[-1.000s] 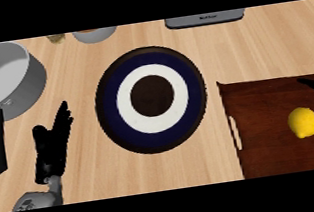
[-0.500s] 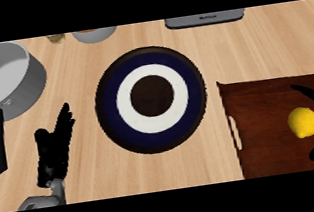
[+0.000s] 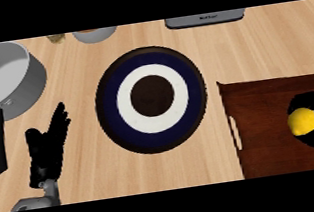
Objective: Pick the lemon from the tray and place it in the plate
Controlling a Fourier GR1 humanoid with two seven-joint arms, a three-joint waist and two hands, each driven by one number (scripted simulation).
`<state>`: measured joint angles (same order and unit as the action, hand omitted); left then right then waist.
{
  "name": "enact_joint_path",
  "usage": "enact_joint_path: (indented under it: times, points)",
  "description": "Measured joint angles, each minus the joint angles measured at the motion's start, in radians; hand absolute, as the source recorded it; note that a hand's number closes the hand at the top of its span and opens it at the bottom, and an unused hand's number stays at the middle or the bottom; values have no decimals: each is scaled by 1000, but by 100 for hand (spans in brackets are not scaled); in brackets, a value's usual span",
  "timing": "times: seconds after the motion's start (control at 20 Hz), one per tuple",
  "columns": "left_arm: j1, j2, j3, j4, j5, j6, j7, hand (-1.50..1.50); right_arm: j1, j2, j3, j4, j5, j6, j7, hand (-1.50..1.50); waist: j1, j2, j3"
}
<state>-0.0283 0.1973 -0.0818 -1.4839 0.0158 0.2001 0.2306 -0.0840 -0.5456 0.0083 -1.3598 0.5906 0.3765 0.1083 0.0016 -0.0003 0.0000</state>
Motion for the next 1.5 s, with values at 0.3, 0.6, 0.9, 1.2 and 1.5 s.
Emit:
enact_joint_path:
  times: [0.3,0.6,0.9,1.2,1.5]
  points:
    - [-18,-29,-14,25,-32,8,-9,0,-54,117,78,-69,120,-86,102,150,15,1,-2]
    - [-49,-38,-51,33,-42,-20,-10,0,-238,374,281,-94,334,-198,367,150,109,7,-9]
    - [-79,-54,-75,48,-51,-26,-2,0,-439,500,456,-56,543,-308,663,150,136,6,-8]
    - [-92,-60,-81,66,-56,-29,-4,0,-650,532,601,-13,685,-415,924,150,142,3,-6]
    - [-110,-54,-64,76,-52,-28,5,0,-811,532,662,52,759,-437,1042,150,130,5,-4]
